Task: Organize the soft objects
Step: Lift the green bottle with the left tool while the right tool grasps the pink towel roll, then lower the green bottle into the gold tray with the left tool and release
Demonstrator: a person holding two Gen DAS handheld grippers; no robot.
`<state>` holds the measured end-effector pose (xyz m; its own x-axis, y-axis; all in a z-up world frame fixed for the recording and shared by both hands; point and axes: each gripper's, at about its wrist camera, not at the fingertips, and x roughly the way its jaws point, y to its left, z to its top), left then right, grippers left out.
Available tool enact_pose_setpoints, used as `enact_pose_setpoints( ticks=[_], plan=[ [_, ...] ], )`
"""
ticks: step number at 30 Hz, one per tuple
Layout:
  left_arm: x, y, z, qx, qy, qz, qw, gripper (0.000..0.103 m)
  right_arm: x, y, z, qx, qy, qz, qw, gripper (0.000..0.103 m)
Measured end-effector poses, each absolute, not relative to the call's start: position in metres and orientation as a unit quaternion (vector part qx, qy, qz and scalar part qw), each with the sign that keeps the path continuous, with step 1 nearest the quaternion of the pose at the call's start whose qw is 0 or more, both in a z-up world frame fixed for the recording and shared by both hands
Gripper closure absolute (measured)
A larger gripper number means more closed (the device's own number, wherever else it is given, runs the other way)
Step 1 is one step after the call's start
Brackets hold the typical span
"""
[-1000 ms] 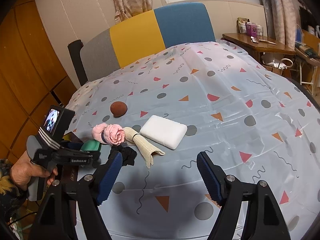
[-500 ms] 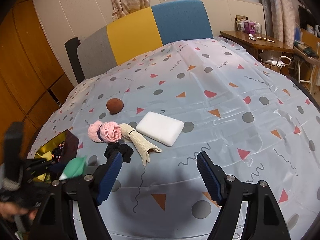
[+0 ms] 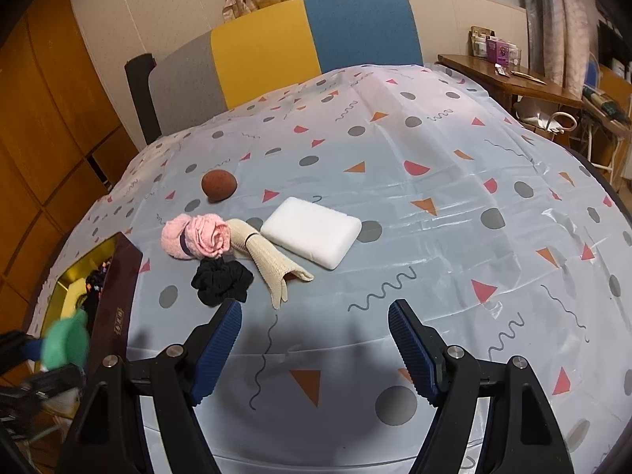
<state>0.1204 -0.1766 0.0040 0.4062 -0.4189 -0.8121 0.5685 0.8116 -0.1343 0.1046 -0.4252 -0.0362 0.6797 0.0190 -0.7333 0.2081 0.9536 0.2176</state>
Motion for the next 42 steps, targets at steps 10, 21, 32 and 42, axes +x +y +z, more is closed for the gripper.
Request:
enact_pose_setpoints(
  ticks=[10,21,32,42],
  plan=[
    [0.098,-0.132,0.007,0.033,0.443,-0.285,0.849,0.053,0.128,-0.373,-0.038,0.058,0.412,0.02,0.909,0.028],
    [0.093,-0.075,0.0,-0.021,0.447,-0.254,0.858,0.053,0.242,-0.264,-0.04,-0.209,0.447,0.083,0.866,0.027],
    [0.098,-0.022,-0.007,-0.066,0.45,-0.208,0.866,0.052,0.285,-0.231,-0.083,-0.336,0.487,0.061,0.804,0.064],
    [0.09,-0.001,-0.003,-0.074,0.435,-0.172,0.881,0.052,0.242,-0.235,-0.005,-0.26,0.4,0.053,0.878,0.065]
  ],
)
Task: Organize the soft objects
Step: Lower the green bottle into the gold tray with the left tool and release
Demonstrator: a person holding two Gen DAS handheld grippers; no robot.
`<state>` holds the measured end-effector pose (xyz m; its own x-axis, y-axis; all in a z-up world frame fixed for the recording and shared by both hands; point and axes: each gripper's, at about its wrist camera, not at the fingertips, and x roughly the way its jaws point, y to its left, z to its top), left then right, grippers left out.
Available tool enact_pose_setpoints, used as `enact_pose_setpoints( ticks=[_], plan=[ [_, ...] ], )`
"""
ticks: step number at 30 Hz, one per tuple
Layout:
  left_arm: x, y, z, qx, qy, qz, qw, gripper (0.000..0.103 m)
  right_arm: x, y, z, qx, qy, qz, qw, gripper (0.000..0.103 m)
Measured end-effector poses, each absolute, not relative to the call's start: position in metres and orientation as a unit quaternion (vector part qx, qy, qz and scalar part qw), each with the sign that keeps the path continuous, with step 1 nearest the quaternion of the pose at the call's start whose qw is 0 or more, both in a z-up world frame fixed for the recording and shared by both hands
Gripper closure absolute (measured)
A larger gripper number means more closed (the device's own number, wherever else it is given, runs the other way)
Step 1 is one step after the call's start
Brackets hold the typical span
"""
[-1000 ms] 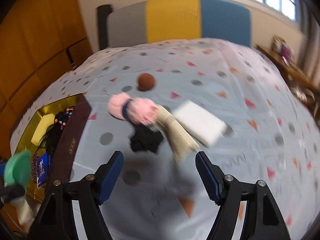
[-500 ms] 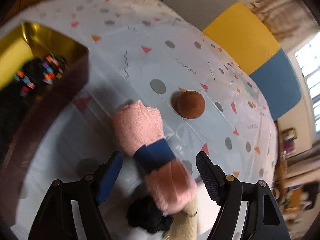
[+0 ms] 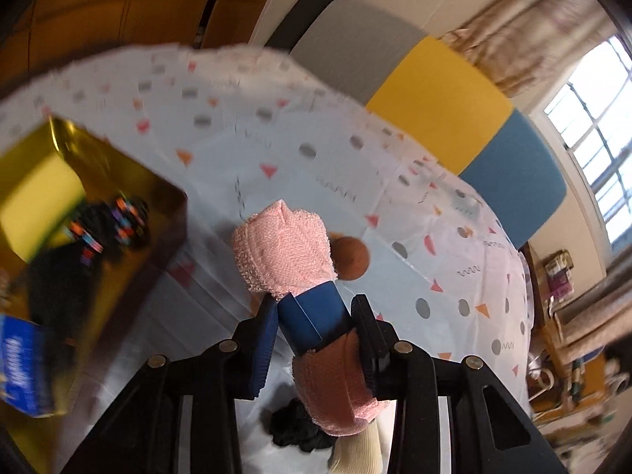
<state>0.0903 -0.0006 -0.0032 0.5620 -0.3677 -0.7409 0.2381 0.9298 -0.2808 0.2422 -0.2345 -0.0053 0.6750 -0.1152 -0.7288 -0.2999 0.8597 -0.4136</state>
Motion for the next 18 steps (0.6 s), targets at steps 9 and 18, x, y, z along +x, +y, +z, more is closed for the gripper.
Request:
enact_pose_setpoints(
  ticks=[9,18],
  plan=[
    [0.078,0.005,0.002,-0.069,0.424,-0.158,0.889,0.052,0.165,-0.246,-0.017,-0.139,0.445,0.102,0.879,0.065],
    [0.069,0.018,0.0,-0.067,0.424,-0.137,0.893,0.052,0.125,-0.278,-0.08,-0.087,0.498,0.07,0.86,0.065]
  ],
)
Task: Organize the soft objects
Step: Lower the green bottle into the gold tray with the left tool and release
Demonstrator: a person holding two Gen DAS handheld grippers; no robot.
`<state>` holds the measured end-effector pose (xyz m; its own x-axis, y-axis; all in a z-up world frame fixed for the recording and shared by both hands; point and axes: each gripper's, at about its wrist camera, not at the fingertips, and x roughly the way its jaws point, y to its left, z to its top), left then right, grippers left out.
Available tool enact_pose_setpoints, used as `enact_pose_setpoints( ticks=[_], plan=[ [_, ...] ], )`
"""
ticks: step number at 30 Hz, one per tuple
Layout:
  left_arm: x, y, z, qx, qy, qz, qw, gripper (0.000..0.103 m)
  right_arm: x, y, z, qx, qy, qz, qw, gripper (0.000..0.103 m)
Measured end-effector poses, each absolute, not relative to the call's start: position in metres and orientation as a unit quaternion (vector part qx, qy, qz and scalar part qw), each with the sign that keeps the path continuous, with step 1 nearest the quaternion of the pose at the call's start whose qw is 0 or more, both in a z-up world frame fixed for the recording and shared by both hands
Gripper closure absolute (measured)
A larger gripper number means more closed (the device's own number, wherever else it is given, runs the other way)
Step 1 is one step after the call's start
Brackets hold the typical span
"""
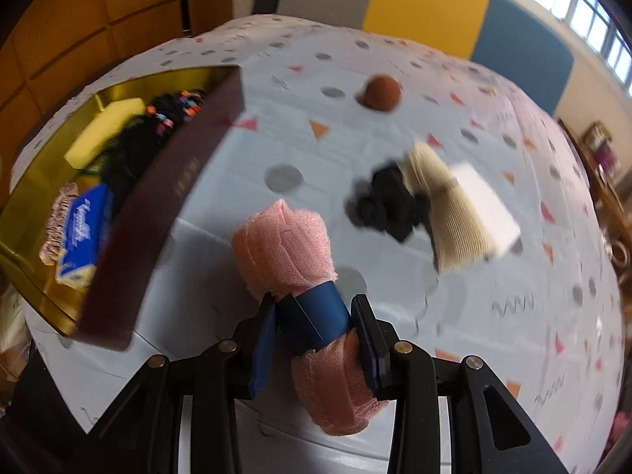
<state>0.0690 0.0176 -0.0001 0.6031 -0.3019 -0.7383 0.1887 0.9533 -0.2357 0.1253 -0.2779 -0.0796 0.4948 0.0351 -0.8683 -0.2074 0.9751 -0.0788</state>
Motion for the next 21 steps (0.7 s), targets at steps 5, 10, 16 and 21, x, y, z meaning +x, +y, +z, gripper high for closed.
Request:
enact_pose_setpoints(
  ticks=[5,10,16,21],
  plan=[
    [0.067,0.023,-0.003,-0.069,0.425,-0.126,0.894,0.052,0.122,-0.288,-0.08,-0.069,0.495,0.065,0.864,0.066],
    [0.068,0.038,-0.008,-0.088,0.431,-0.111,0.891,0.052,0.119,-0.286,-0.082,-0.069,0.488,0.061,0.868,0.066],
    [0.075,0.066,-0.012,-0.113,0.44,-0.083,0.887,0.052,0.118,-0.287,-0.083,-0.059,0.483,0.06,0.871,0.066],
    [0.099,0.079,-0.017,-0.114,0.449,-0.067,0.884,0.051,0.116,-0.289,-0.083,-0.053,0.481,0.061,0.873,0.066]
  ],
)
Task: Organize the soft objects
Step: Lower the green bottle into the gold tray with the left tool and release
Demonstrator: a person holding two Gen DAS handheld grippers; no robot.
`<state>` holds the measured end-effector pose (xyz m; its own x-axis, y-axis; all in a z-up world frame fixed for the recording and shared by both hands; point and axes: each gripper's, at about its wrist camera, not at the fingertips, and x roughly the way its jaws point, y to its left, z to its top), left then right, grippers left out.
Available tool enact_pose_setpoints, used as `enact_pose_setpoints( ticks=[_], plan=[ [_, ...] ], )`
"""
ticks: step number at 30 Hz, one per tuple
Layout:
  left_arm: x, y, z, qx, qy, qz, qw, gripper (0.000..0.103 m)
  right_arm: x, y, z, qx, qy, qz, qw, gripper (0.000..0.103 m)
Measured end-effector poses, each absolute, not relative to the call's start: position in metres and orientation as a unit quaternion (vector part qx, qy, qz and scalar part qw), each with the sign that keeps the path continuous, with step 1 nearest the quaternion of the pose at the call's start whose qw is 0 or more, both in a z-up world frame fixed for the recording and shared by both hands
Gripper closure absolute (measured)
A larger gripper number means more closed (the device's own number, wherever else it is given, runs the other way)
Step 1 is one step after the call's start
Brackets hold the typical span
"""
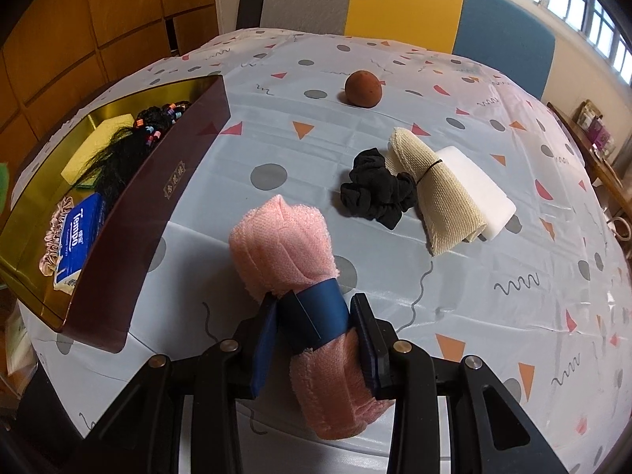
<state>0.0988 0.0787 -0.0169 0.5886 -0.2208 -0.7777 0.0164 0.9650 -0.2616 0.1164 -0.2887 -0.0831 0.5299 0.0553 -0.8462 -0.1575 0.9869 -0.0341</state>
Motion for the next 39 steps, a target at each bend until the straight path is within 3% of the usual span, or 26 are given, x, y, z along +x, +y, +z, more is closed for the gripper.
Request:
enact_pose_setpoints(
  ticks=[12,20,26,29,39],
  plan=[
    [0.189,0.09,-0.044,-0.108,0.482,-0.024,0.869,0.048,0.116,-0.29,-0.083,-0.045,0.481,0.058,0.874,0.066],
    [0.22,0.09,-0.069,-0.094,0.504,-0.006,0.859,0.04,0.117,-0.288,-0.083,-0.045,0.483,0.054,0.873,0.066],
    [0.222,0.087,-0.065,-0.086,0.499,-0.003,0.862,0.037,0.117,-0.288,-0.084,-0.049,0.484,0.052,0.872,0.066],
    [0.217,0.088,-0.054,-0.079,0.485,-0.003,0.871,0.029,0.118,-0.288,-0.084,-0.049,0.484,0.052,0.872,0.066],
    [0.155,0.079,-0.006,-0.056,0.42,0.005,0.906,0.028,0.116,-0.287,-0.084,-0.052,0.481,0.044,0.874,0.066]
  ],
)
